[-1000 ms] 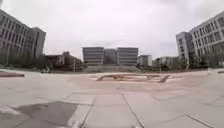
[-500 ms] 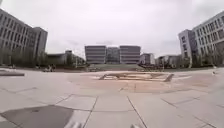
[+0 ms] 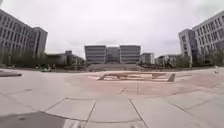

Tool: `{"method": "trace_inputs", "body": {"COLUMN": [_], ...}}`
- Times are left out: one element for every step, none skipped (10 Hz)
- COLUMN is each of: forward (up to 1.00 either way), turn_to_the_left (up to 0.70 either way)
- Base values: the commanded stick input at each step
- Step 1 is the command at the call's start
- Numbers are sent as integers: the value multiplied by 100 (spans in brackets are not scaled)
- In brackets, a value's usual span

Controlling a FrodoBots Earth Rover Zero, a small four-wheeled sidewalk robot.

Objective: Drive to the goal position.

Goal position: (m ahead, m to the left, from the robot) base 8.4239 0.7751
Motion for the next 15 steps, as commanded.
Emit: {"method": "trace_inputs", "body": {"forward": [70,70,70,70,70,70,70,70,70,70,70,70,70,70,70], "turn_to_the_left": [35,35,30,6,4,3,0,0,0,0,0,0,0,0,0]}}
